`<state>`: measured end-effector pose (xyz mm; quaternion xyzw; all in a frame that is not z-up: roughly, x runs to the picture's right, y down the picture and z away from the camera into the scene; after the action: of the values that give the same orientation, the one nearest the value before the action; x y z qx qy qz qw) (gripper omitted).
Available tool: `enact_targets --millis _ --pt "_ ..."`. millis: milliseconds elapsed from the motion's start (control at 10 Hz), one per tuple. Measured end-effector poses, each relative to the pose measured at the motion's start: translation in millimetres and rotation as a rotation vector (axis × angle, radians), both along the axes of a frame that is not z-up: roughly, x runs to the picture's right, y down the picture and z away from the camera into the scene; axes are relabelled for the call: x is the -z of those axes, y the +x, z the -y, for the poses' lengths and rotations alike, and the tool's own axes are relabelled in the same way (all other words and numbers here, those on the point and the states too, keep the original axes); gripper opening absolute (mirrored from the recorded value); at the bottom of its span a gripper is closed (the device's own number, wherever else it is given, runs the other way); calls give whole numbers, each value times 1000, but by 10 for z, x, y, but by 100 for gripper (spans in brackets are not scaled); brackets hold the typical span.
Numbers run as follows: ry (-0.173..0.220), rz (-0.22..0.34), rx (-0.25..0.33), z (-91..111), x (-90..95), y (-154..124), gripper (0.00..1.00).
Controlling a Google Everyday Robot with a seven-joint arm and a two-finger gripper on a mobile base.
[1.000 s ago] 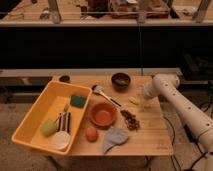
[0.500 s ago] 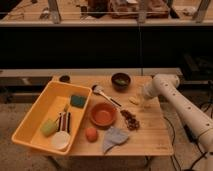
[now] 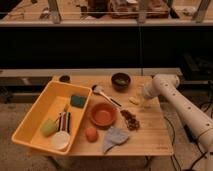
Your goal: Place brush in table surface
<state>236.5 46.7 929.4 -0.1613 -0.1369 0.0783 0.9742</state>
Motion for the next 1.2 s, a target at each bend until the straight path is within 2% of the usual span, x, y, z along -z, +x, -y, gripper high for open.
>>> enact_targets --millis 900,1200 --pt "0 0 -6 12 2 -4 80" --pt "38 -6 -40 221 178 -231 80"
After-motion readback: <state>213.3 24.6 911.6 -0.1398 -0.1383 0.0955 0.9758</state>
